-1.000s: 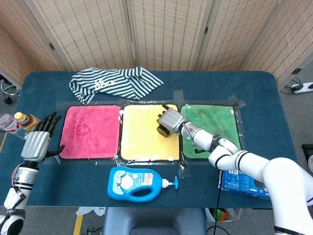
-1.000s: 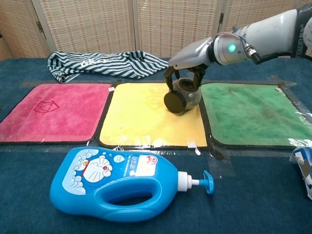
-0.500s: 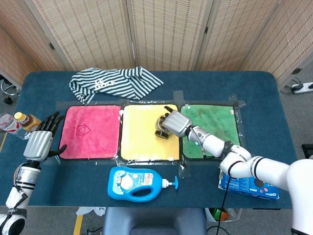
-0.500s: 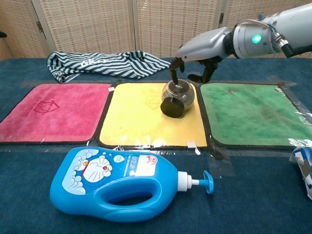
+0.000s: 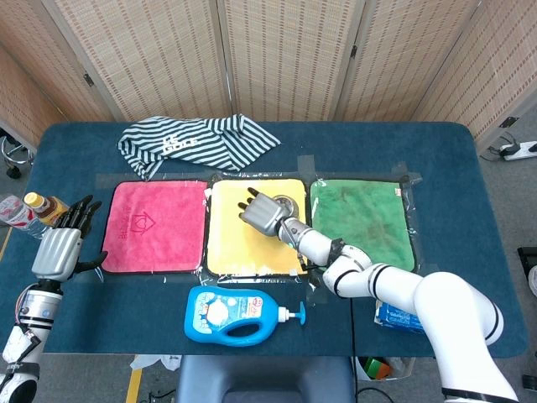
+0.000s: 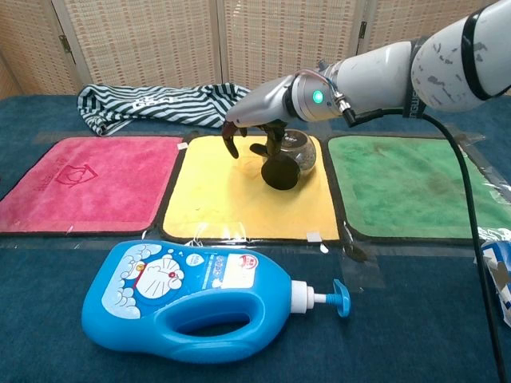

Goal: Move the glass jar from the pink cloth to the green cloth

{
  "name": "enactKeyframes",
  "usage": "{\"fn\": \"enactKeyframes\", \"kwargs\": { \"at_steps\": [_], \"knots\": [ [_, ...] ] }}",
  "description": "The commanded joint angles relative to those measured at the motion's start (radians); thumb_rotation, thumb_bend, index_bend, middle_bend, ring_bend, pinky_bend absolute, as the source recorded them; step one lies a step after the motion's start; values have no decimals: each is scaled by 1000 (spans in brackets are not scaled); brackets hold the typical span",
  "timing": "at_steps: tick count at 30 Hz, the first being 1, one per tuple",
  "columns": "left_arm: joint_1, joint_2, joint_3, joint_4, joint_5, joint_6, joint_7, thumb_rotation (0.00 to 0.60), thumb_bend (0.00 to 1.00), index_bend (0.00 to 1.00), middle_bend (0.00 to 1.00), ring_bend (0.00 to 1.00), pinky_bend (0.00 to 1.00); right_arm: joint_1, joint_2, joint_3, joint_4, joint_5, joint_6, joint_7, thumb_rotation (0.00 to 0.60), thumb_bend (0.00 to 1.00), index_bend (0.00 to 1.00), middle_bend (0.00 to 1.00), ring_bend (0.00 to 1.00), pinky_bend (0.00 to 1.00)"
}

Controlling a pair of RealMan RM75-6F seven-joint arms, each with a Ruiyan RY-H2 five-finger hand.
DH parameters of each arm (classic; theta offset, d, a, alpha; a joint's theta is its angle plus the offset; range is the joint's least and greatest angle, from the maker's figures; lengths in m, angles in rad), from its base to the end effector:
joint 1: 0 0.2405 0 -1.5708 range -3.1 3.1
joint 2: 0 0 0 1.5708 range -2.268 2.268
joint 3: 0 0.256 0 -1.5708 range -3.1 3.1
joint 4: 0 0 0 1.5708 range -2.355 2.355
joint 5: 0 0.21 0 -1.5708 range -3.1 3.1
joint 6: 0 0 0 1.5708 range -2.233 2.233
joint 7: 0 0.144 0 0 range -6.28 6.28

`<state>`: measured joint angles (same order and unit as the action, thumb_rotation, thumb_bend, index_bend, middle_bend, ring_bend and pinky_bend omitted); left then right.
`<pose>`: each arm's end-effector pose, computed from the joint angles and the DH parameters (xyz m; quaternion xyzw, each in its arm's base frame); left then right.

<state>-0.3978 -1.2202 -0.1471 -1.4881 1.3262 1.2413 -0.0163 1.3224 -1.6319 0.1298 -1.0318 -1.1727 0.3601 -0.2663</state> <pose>-0.2766 0.2983 0.1302 -0.6215 -0.3843 -0.4131 0.5435 -0.0254 -0.4393 -0.0638 0.9135 -0.1597 0.2017 0.3151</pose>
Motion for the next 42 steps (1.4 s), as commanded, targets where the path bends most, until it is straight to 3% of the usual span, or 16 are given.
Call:
{"fn": "enactKeyframes", "kwargs": {
  "at_steps": [1, 17, 42],
  "knots": [
    [2, -1, 1, 5, 0, -2, -7, 600, 304, 0, 0, 0, 165, 2, -2, -19, 13, 16, -13, -13, 600, 694, 310, 187, 223, 0],
    [2, -6, -4, 10, 12, 1, -21, 600, 304, 0, 0, 0, 164, -65, 113, -95, -77, 17, 10, -1, 600, 694, 339, 246, 255, 0],
    [-10, -10, -10, -14, 19, -5, 5, 600, 305, 0, 0, 0, 163, -206, 329, -168, -305, -127, 128, 54, 600, 693, 344, 260, 247, 0]
  ]
}}
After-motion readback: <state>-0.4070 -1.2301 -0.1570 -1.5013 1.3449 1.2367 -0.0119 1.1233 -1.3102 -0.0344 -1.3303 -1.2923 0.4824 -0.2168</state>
